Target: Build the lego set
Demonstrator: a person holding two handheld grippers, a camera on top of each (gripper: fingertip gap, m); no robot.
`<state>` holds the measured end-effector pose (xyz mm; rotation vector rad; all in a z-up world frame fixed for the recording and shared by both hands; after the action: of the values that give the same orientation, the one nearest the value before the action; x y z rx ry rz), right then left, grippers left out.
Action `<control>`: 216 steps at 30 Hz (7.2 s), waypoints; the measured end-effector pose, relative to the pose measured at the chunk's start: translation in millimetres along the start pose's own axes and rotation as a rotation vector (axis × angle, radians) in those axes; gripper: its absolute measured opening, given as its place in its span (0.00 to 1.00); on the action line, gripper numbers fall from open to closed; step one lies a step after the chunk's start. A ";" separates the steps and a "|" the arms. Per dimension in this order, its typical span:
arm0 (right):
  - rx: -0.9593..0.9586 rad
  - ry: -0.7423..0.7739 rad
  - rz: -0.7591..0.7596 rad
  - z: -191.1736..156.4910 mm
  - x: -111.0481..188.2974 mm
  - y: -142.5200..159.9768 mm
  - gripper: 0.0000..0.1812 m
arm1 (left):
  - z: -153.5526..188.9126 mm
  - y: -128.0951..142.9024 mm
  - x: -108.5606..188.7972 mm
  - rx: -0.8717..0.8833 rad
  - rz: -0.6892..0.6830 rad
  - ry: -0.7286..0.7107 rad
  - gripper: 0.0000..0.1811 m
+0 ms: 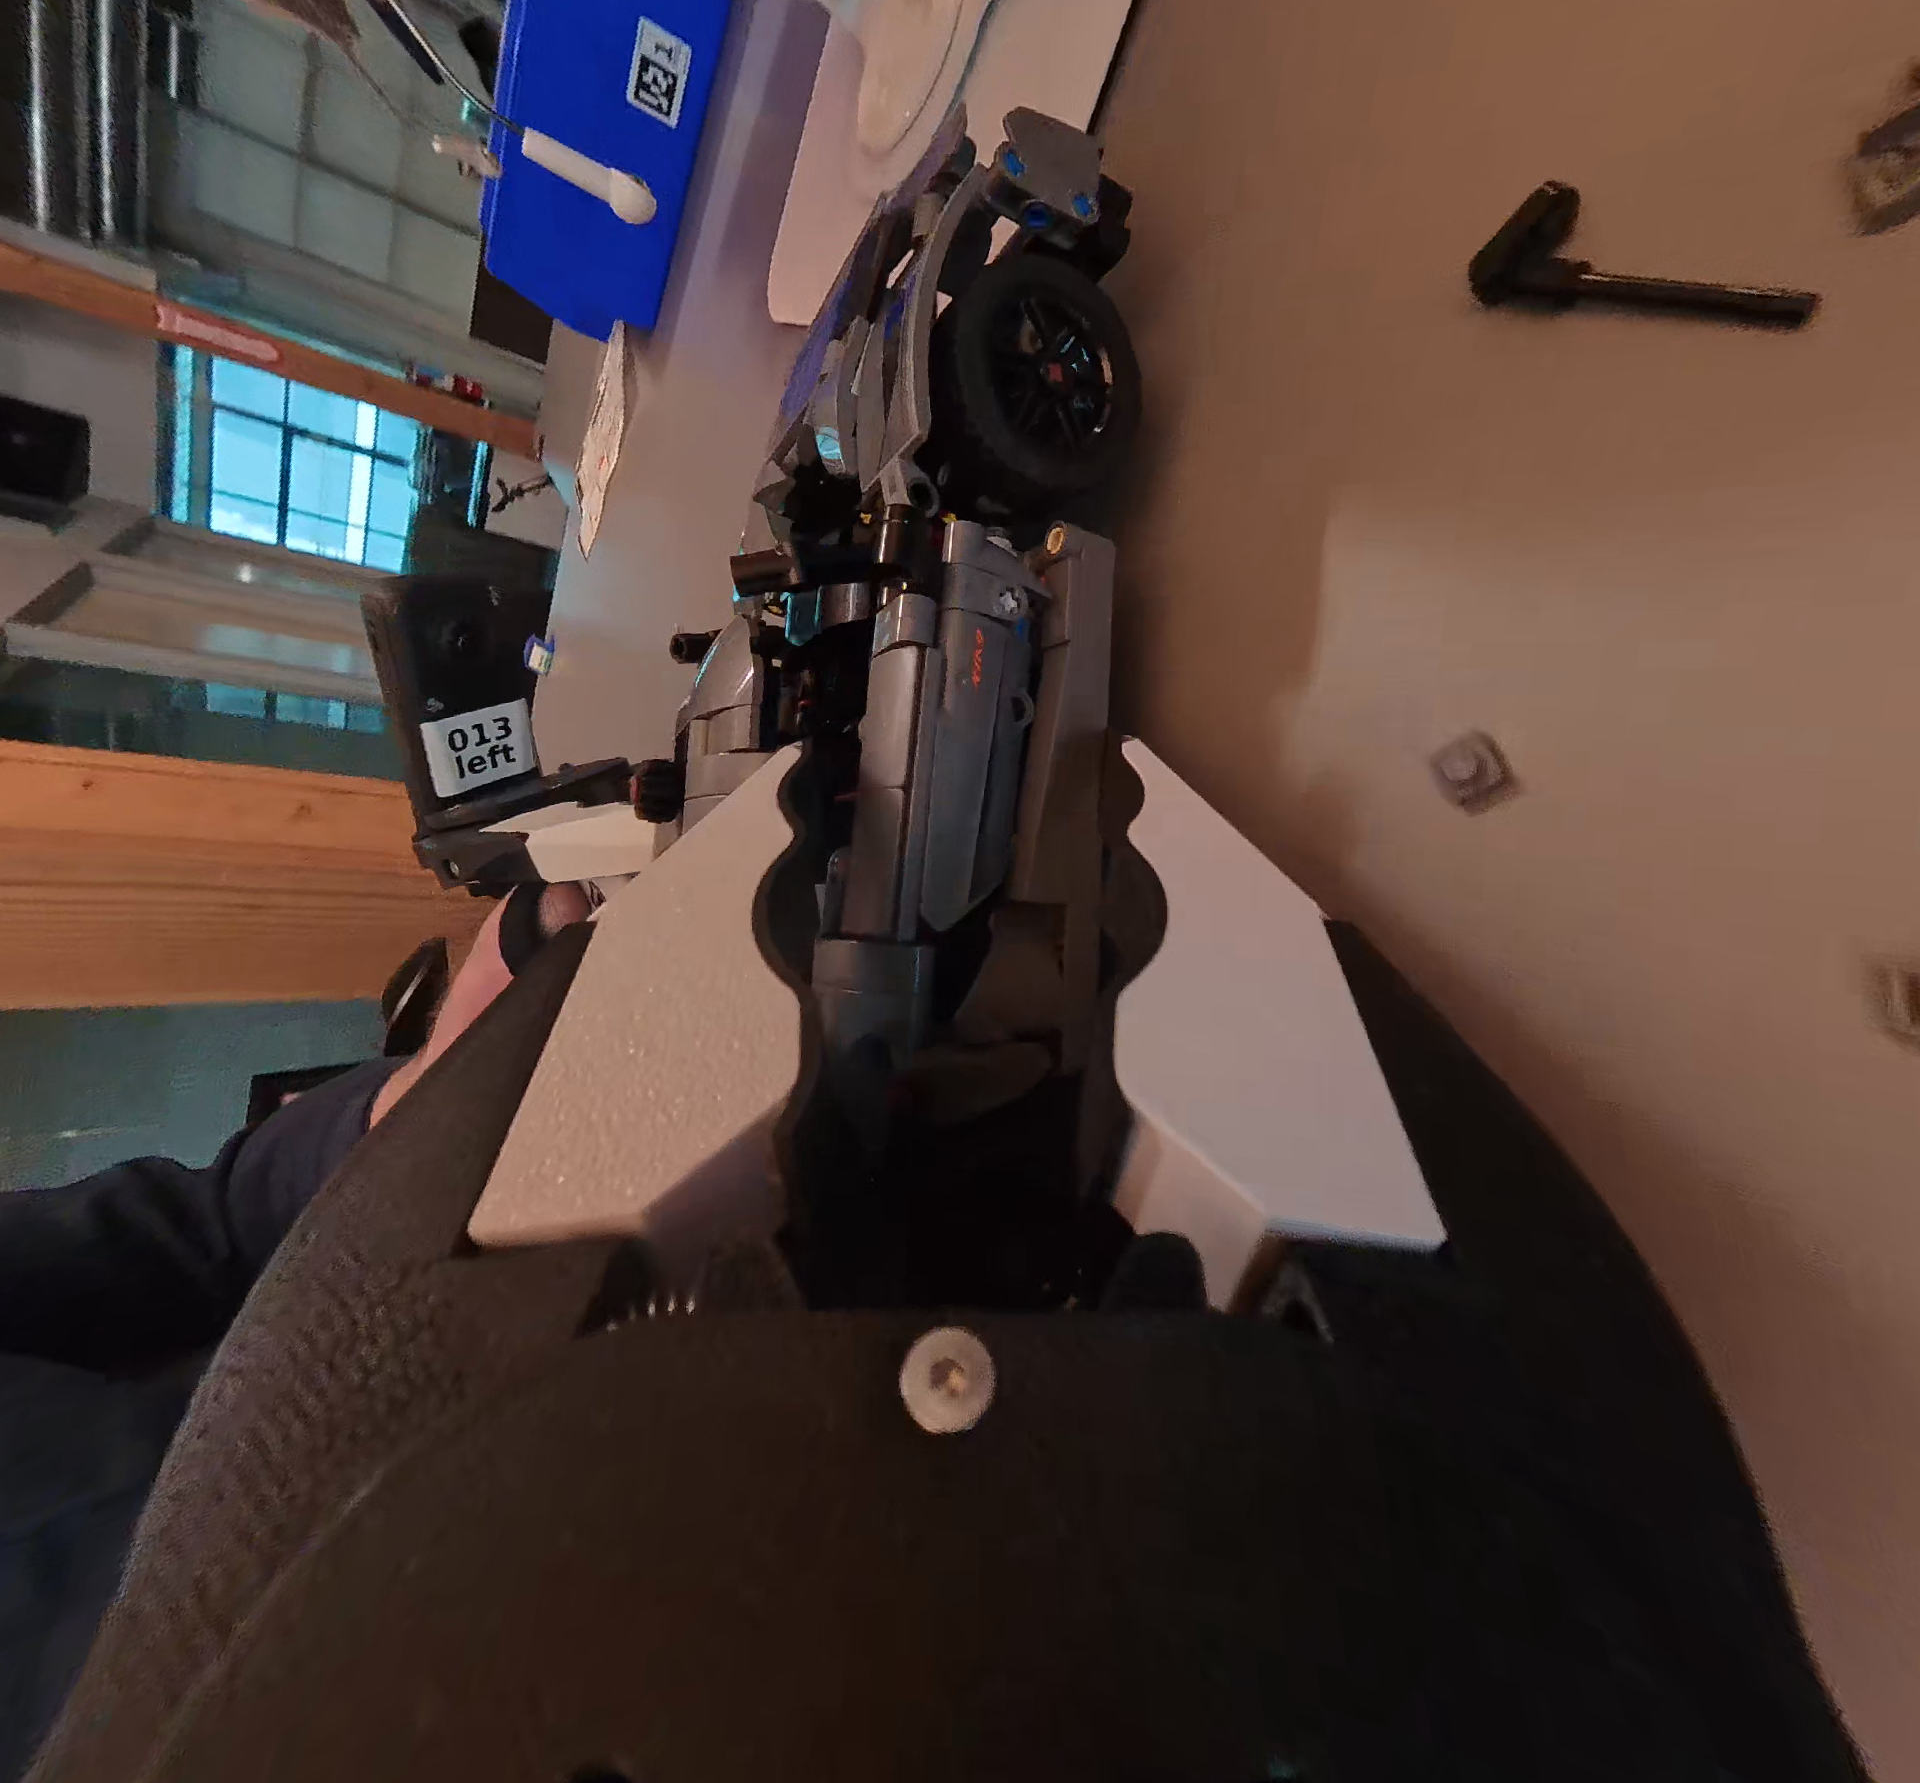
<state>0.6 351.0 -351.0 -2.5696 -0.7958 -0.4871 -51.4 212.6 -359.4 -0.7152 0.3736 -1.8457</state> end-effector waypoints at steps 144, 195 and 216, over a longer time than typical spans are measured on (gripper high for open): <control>-0.122 0.077 0.043 -92.6 -15.9 67.7 0.48 | -147.5 -113.7 181.2 0.186 -0.078 0.201 0.08; 1.219 0.553 -0.064 -219.9 -322.2 164.9 0.36 | -156.6 -119.8 291.3 0.247 0.123 0.207 0.06; 1.262 0.621 -0.133 -209.1 -309.9 193.5 0.31 | -160.7 -122.3 298.3 0.268 0.160 0.212 0.05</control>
<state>-167.8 -34.7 -360.0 -1.1231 -0.6897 -0.5286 -317.1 -28.4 -325.6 -0.2988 0.3022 -1.7803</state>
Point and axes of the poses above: each gripper's, where its closed fingertips meet, x back along the fingers, y out of its underside, z = x × y across the jaws, the point moved 4 cm from there along x, back along the fingers, and after that the axes turned 9 degrees about -x, right-handed, at the moved point
